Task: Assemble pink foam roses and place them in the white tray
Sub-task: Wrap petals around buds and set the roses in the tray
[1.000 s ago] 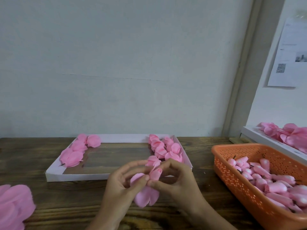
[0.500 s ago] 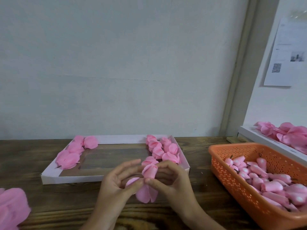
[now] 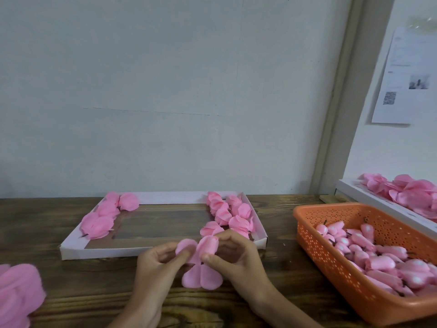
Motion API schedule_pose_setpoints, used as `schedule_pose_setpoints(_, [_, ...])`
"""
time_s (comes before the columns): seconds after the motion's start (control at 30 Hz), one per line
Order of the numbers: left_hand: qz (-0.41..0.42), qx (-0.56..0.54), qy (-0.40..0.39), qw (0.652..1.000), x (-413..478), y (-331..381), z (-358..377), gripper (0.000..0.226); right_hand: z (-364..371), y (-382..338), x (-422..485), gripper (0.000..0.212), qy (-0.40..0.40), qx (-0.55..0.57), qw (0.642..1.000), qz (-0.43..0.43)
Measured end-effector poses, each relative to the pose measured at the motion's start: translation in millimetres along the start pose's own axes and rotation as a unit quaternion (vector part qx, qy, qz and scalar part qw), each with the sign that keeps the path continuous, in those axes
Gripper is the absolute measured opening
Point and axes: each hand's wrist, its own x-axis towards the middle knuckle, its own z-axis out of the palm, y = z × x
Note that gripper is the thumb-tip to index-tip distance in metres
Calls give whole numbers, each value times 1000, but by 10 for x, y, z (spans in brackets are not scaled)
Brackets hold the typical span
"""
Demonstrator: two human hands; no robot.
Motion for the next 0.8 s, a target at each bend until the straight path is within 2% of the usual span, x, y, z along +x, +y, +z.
schedule_pose_setpoints(0.13, [27, 12, 8, 1000, -36, 19, 23, 17, 39, -20, -11, 21, -33, 15, 999, 9])
schedule_pose_setpoints(0.27, [52, 19, -5, 998, -81, 68, 42, 20, 40, -3, -10, 21, -40, -18, 999, 26])
schedule_pose_setpoints(0.37, [69, 21, -25, 997, -101, 101, 64, 22, 35, 27, 3, 22, -32, -63, 997, 28])
schedule_pose_setpoints(0.47, [73, -2, -62, 995, -138, 139, 104, 12, 28, 65, -2, 28, -27, -51, 998, 29])
schedule_pose_setpoints(0.57, [78, 9, -116, 990, -139, 152, 84, 23, 16, 81, -7, 34, -10, -58, 998, 21])
schedule_pose_setpoints(0.63, [91, 27, -145, 985, -132, 153, 73, 22, 7, 89, -7, 32, 4, -63, 998, 13])
schedule_pose_setpoints(0.73, [96, 54, -145, 983, -145, 155, 94, 32, 5, 99, -13, 29, 28, -94, 995, 1])
schedule_pose_setpoints(0.8, [100, 59, -139, 983, -148, 150, 95, 28, 10, 110, -26, 24, 42, -130, 991, -6])
